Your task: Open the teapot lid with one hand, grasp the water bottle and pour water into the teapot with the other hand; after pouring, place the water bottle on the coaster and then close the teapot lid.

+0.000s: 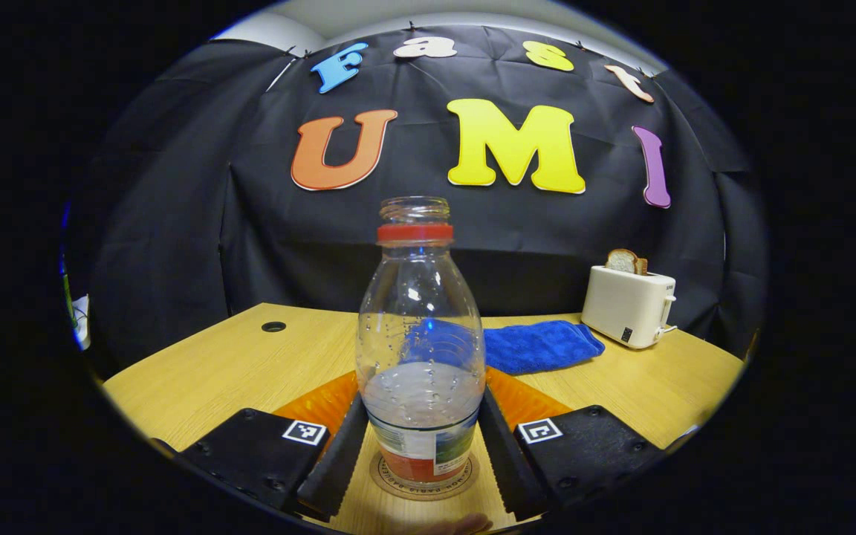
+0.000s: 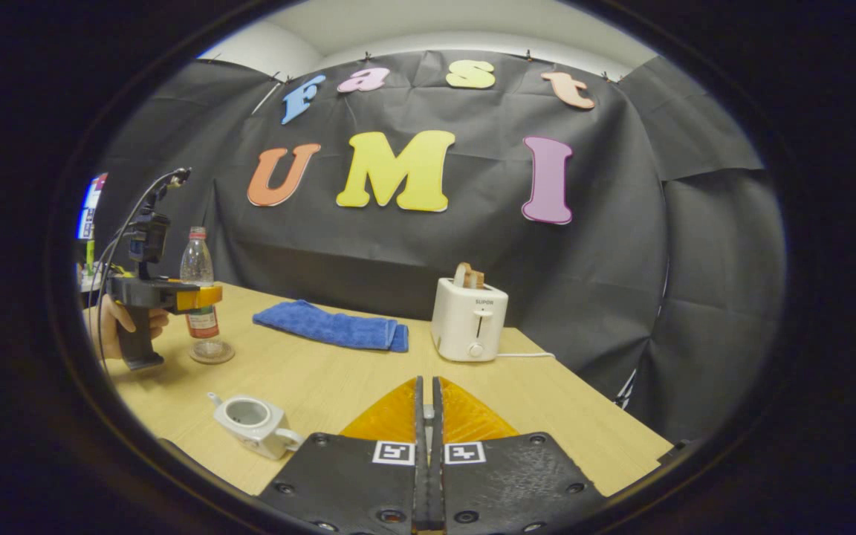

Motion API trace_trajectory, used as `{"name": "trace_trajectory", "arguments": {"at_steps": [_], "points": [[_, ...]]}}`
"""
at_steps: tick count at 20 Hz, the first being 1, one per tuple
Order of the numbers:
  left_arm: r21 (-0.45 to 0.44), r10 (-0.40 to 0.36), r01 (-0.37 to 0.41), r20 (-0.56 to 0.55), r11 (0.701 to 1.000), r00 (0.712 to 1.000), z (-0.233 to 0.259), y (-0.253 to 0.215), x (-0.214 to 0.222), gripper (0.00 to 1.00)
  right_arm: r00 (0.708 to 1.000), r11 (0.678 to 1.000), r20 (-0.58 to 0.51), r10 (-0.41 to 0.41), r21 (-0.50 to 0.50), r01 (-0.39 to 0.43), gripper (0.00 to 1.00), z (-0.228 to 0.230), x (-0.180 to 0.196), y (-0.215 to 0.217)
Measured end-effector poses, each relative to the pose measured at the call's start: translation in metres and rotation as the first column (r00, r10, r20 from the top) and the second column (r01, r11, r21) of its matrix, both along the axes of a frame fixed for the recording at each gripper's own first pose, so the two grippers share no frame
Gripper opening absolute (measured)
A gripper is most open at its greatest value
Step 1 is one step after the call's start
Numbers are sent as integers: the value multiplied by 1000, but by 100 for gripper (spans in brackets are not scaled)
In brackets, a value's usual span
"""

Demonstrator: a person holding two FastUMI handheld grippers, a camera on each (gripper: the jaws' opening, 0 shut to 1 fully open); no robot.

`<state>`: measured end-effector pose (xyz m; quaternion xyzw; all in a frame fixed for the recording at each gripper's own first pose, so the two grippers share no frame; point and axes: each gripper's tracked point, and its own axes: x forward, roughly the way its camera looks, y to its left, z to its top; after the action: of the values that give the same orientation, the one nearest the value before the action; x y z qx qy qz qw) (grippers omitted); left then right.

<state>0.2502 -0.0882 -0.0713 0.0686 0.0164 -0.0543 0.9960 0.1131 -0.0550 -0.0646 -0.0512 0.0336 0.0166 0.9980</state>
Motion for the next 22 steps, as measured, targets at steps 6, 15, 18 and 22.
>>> {"name": "trace_trajectory", "arguments": {"at_steps": [6,15,18,22], "points": [[78,-12,13,-10,997,1000,-9,-1,-4,82,1000,1000,3,13,-3,-13,0,1,-3,6],[87,-36,36,-3,996,999,-10,1,-9,90,1000,1000,4,20,-10,-20,0,1,-4,11],[74,-50,50,-5,996,999,-11,0,-11,90,1000,1000,6,21,-18,-20,0,1,-4,12],[64,-43,43,3,997,999,-10,6,-11,91,1000,999,2,23,-22,-23,0,0,-4,14]]}}
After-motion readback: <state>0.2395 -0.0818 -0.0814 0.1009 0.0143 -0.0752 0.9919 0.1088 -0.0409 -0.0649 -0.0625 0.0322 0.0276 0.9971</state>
